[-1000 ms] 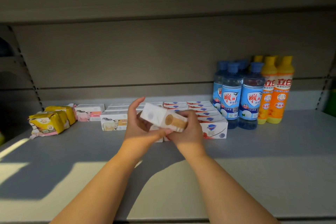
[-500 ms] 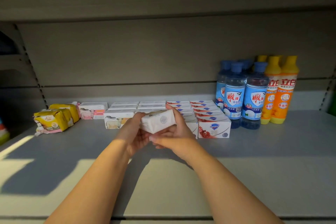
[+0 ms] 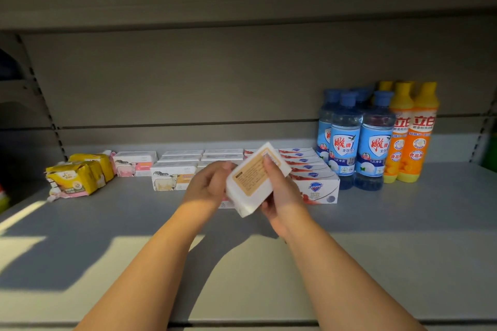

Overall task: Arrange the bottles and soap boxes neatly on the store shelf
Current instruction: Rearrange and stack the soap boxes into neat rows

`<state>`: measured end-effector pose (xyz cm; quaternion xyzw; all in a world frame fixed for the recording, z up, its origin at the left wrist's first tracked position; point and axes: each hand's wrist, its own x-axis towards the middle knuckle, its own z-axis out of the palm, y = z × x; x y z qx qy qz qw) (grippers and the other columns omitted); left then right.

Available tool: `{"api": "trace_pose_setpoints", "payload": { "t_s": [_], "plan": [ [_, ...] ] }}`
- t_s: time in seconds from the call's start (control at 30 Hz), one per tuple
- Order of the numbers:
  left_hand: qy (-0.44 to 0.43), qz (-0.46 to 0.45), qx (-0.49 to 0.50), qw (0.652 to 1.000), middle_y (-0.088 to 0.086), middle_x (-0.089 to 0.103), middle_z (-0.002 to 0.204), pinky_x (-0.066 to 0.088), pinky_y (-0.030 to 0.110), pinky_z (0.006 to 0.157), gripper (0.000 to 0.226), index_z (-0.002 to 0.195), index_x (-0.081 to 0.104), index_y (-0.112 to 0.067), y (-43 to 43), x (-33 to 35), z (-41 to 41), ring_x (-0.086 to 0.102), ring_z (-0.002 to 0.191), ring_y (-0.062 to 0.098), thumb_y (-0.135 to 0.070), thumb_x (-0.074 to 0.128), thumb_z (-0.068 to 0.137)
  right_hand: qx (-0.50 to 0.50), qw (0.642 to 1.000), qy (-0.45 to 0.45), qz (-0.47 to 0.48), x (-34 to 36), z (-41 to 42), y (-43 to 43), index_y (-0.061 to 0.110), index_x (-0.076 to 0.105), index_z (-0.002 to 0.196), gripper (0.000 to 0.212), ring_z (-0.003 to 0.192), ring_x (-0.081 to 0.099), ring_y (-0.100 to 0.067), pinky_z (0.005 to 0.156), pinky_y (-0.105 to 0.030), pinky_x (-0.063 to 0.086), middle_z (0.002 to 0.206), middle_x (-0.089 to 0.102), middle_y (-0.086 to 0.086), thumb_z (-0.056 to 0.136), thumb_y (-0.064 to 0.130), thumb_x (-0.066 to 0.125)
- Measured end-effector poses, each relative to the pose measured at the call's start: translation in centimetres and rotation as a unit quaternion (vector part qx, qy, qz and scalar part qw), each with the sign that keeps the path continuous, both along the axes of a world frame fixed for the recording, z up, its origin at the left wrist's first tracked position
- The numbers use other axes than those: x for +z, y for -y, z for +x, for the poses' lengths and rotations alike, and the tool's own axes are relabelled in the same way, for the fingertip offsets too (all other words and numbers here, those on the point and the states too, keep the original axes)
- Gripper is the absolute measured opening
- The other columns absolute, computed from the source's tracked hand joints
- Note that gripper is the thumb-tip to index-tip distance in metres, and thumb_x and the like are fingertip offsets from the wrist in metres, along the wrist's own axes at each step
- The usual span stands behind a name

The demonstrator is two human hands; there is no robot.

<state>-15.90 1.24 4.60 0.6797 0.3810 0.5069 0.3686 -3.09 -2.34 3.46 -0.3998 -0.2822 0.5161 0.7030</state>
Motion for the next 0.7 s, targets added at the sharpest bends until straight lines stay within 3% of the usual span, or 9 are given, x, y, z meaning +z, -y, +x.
{"api": "trace_pose_setpoints", "payload": {
  "t_s": [0.13,0.23,0.33,0.43,0.5,0.57,0.63,0.7],
  "plan": [
    [0.011,-0.062,0.038,0.997,-0.006,0.067,0.055,0.047,0.012,0.047,0.047,0.071,0.066,-0.024,-0.5,0.0,0.0,0.063,0.052,0.008,-0.036,0.031,0.100,0.032,0.998,-0.040,0.036,-0.1,-0.1,0.0,0.018,0.061,0.094,0.010,0.062,0.069,-0.010,0.041,-0.018,0.047,0.074,0.072,0.000,0.087,0.024,0.063],
    [0.040,-0.114,0.055,0.991,0.003,0.068,0.058,0.055,0.029,0.057,0.051,0.070,0.067,-0.024,-1.1,0.1,-0.5,0.065,0.055,0.019,-0.039,0.030,0.101,0.023,0.993,0.041,0.106,-0.2,-0.5,0.1,0.023,0.052,0.103,0.030,0.076,0.071,-0.014,0.049,-0.023,0.053,0.088,0.073,0.002,0.082,0.008,0.068],
    [0.005,-0.106,0.055,0.993,0.003,0.065,0.054,0.054,0.027,0.050,0.041,0.080,0.064,-0.011,-1.4,0.1,-0.6,0.062,0.044,0.014,-0.036,0.038,0.100,-0.058,0.969,0.179,0.162,-0.9,-0.7,0.1,0.031,0.052,0.103,0.045,0.094,0.068,-0.009,0.065,-0.027,0.057,0.095,0.071,0.014,0.076,0.003,0.073],
    [0.051,-0.143,0.023,0.988,0.012,0.068,0.067,0.056,0.031,0.052,0.039,0.091,0.063,-0.002,-1.5,0.9,-1.1,0.068,0.054,0.021,-0.037,0.047,0.097,-0.154,0.874,0.415,0.202,-1.4,-0.8,0.4,0.044,0.057,0.106,0.050,0.093,0.060,0.008,0.078,-0.016,0.049,0.096,0.064,0.032,0.072,0.011,0.074],
    [0.130,-0.222,-0.072,0.964,0.017,0.073,0.083,0.057,0.031,0.056,0.052,0.096,0.066,-0.002,-1.5,1.4,-1.6,0.072,0.073,0.028,-0.049,0.043,0.094,-0.190,0.777,0.541,0.262,-1.6,-0.5,0.2,0.033,0.063,0.116,0.054,0.103,0.058,-0.002,0.090,-0.019,0.044,0.109,0.063,0.024,0.071,0.004,0.069],
    [0.142,-0.257,-0.156,0.943,0.016,0.072,0.099,0.058,0.032,0.066,0.061,0.106,0.067,-0.004,-1.2,1.7,-2.1,0.071,0.090,0.027,-0.058,0.046,0.087,-0.220,0.680,0.623,0.317,-1.5,-0.2,-0.1,0.018,0.067,0.113,0.054,0.114,0.054,-0.016,0.102,-0.025,0.038,0.119,0.064,0.005,0.065,-0.005,0.063],
    [0.138,-0.238,-0.212,0.938,0.013,0.071,0.103,0.056,0.035,0.075,0.053,0.109,0.068,-0.007,-1.1,1.6,-2.2,0.068,0.092,0.027,-0.051,0.060,0.080,-0.230,0.644,0.650,0.331,-1.3,-0.3,-0.4,0.015,0.070,0.109,0.055,0.114,0.055,-0.023,0.101,-0.034,0.041,0.119,0.064,0.000,0.061,-0.009,0.060],
    [0.137,-0.217,-0.220,0.941,0.013,0.069,0.094,0.049,0.039,0.076,0.031,0.099,0.071,-0.010,-1.0,1.6,-2.5,0.065,0.085,0.029,-0.029,0.069,0.075,-0.216,0.664,0.635,0.329,-1.5,-0.6,-0.3,0.015,0.069,0.109,0.055,0.118,0.051,-0.023,0.102,-0.031,0.040,0.123,0.060,0.001,0.061,-0.009,0.059]
  ]
}}
